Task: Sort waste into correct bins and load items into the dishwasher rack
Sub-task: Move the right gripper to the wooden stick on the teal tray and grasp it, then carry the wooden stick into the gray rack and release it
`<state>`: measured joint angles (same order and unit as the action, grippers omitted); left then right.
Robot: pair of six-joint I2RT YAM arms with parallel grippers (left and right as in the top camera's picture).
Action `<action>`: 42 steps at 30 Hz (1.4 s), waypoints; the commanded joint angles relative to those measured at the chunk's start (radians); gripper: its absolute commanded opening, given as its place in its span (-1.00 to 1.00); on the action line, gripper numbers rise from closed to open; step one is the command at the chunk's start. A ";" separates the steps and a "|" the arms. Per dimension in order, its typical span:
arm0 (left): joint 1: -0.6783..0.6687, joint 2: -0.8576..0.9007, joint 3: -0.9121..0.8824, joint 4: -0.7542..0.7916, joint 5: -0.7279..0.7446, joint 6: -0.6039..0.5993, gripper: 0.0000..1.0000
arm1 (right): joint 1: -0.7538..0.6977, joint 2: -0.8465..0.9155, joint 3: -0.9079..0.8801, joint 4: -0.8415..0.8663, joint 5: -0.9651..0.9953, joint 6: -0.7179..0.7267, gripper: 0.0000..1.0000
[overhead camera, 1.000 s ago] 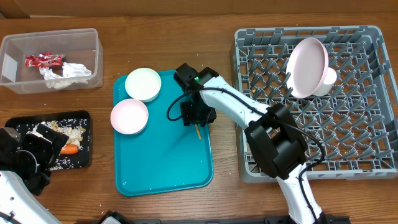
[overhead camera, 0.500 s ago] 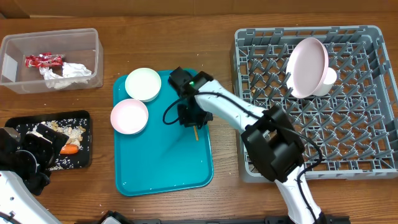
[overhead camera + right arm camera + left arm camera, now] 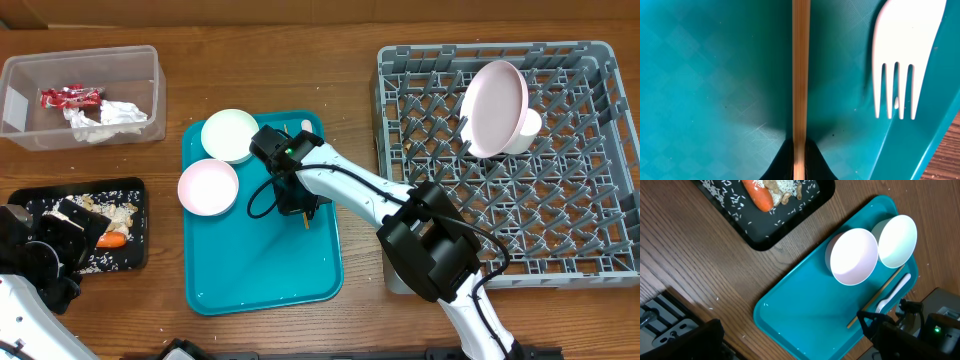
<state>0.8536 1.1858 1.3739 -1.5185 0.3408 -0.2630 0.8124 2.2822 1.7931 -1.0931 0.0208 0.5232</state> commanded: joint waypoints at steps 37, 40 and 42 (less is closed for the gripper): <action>0.003 0.003 -0.005 0.002 0.014 -0.014 1.00 | -0.467 -0.438 -0.090 -0.063 0.014 -0.388 -0.92; 0.003 0.003 -0.005 0.002 0.014 -0.014 0.99 | -0.467 -0.433 -0.122 -0.012 0.015 -0.401 -0.92; 0.003 0.003 -0.005 0.002 0.014 -0.014 1.00 | -0.467 -0.429 -0.135 0.006 0.015 -0.401 -0.92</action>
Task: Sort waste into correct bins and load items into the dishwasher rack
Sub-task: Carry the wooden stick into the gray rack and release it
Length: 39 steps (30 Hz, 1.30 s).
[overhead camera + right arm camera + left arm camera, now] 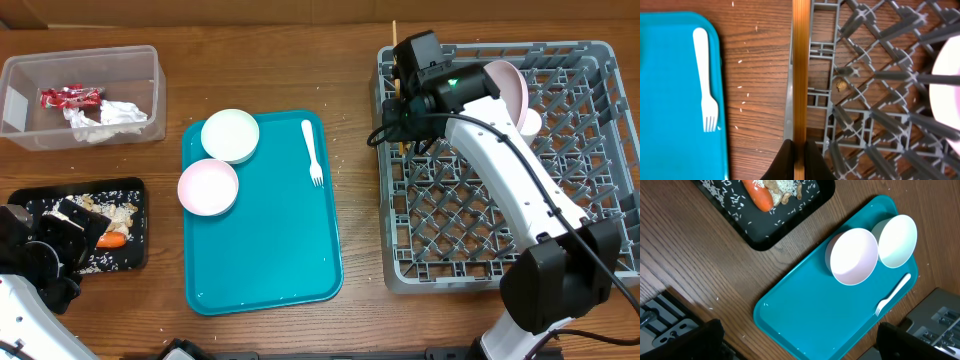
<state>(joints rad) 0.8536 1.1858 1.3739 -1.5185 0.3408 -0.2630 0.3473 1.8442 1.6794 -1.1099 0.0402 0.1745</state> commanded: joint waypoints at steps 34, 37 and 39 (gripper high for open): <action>0.003 0.003 -0.005 0.002 0.014 -0.014 1.00 | -0.040 0.116 -0.056 0.018 0.011 -0.049 -0.48; 0.003 0.003 -0.005 0.002 0.014 -0.014 0.99 | -0.040 0.116 -0.043 -0.013 0.011 -0.049 -0.48; 0.003 0.003 -0.005 0.002 0.014 -0.014 1.00 | -0.040 0.114 -0.016 -0.059 0.010 -0.048 -0.47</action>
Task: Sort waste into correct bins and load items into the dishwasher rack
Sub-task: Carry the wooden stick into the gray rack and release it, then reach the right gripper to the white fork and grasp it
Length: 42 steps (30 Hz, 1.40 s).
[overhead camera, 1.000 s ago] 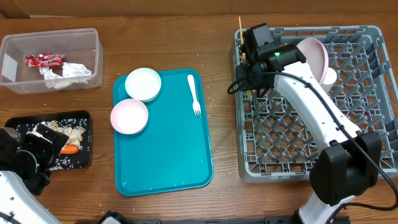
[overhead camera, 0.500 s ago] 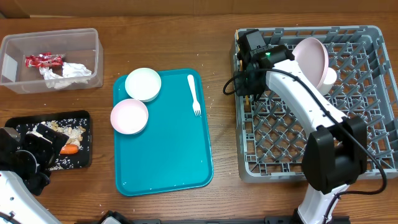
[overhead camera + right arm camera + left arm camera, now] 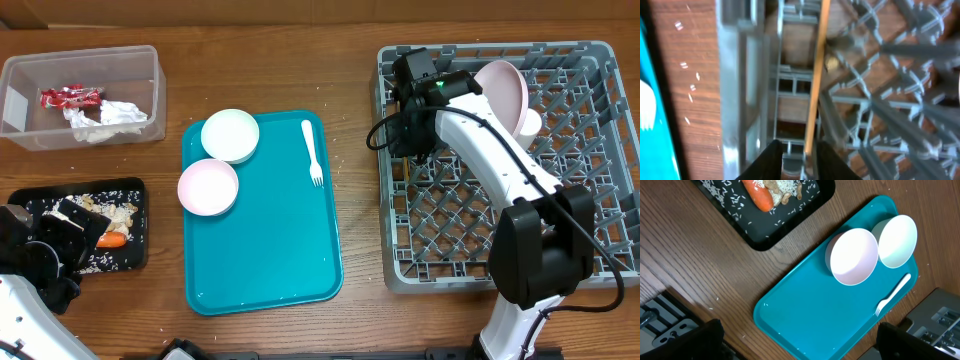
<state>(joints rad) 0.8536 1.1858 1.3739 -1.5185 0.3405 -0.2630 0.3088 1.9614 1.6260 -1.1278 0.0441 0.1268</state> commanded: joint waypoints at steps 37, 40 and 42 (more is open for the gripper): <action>0.003 0.003 -0.005 0.002 0.015 -0.014 1.00 | 0.324 0.365 0.389 0.118 -0.105 0.144 1.00; 0.003 0.003 -0.005 0.002 0.015 -0.014 1.00 | 0.330 0.381 0.389 0.122 -0.105 0.149 1.00; 0.003 0.003 -0.005 0.002 0.015 -0.014 1.00 | 0.337 0.386 0.389 0.126 -0.105 0.162 1.00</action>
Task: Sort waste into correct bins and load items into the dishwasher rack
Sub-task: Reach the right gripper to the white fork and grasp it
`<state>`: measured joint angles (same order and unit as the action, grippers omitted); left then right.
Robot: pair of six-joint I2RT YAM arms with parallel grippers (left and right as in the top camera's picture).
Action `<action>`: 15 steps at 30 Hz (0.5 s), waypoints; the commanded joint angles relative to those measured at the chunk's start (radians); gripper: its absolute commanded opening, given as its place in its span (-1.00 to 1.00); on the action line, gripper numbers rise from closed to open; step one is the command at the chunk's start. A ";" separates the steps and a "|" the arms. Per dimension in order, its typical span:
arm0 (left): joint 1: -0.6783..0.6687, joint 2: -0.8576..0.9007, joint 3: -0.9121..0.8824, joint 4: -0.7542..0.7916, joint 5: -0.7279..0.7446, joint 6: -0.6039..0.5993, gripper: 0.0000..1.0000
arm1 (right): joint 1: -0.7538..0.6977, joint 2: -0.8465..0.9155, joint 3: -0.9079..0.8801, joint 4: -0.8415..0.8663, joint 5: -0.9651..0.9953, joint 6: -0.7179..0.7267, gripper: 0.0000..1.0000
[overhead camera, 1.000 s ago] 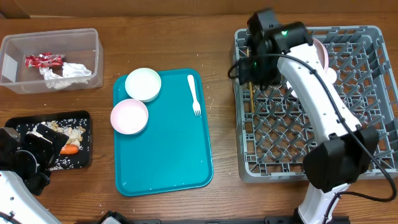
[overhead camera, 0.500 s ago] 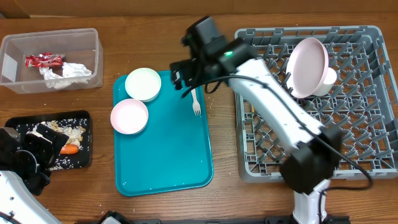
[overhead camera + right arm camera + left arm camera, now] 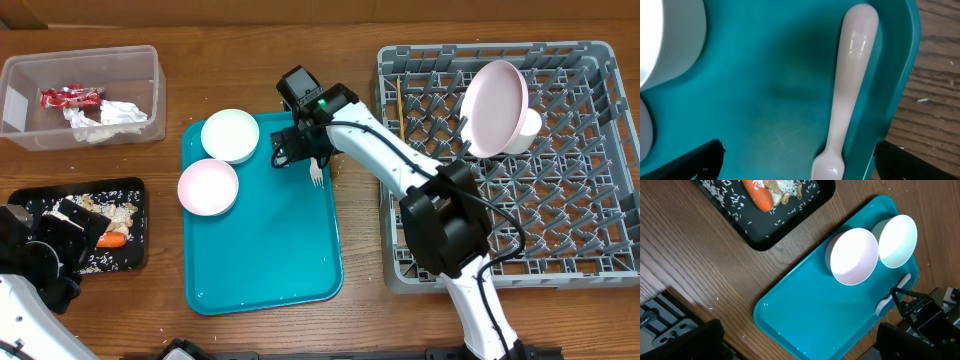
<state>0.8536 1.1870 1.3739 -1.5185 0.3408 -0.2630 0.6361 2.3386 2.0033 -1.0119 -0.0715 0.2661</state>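
Observation:
A white plastic fork point(image 3: 849, 85) lies along the right edge of the teal tray point(image 3: 262, 255); in the overhead view only its tines point(image 3: 316, 176) show. My right gripper point(image 3: 799, 167) hovers open just over it, the handle running between the fingers point(image 3: 696, 161); overhead the gripper point(image 3: 300, 150) hides the handle. A white bowl point(image 3: 230, 135) and a pink bowl point(image 3: 208, 187) sit at the tray's left. A wooden chopstick point(image 3: 399, 106) lies in the grey dishwasher rack point(image 3: 600, 270), near a pink plate point(image 3: 495, 108). My left gripper point(image 3: 795, 347) rests open and empty at the near left.
A clear bin point(image 3: 20, 135) with wrappers and crumpled paper stands at the far left. A black tray point(image 3: 135, 262) holding rice, a carrot and scraps sits at the near left, beside my left arm. A white cup point(image 3: 528, 124) is behind the pink plate.
My right gripper has left the rack's left edge and is now open over the fork on the tray. The chopstick stays behind in the rack. The left arm has not moved.
My right gripper was shut on the chopstick on the tray beside the fork. Then it held the chopstick over the rack's left edge. Then its jaws were parted in the rack with the chopstick between them. Now the chopstick lies in the rack and the gripper is over the fork.

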 commanded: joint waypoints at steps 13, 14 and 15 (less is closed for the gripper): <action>0.003 0.002 -0.005 0.002 0.014 -0.014 1.00 | 0.019 0.046 0.012 0.012 0.011 0.081 1.00; 0.003 0.002 -0.005 0.002 0.014 -0.014 1.00 | 0.019 0.047 0.012 0.013 0.011 0.088 1.00; 0.003 0.002 -0.005 0.002 0.014 -0.014 1.00 | 0.020 0.047 0.012 0.014 0.011 0.102 1.00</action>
<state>0.8536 1.1870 1.3739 -1.5185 0.3408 -0.2630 0.6506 2.3722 2.0033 -1.0054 -0.0704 0.3340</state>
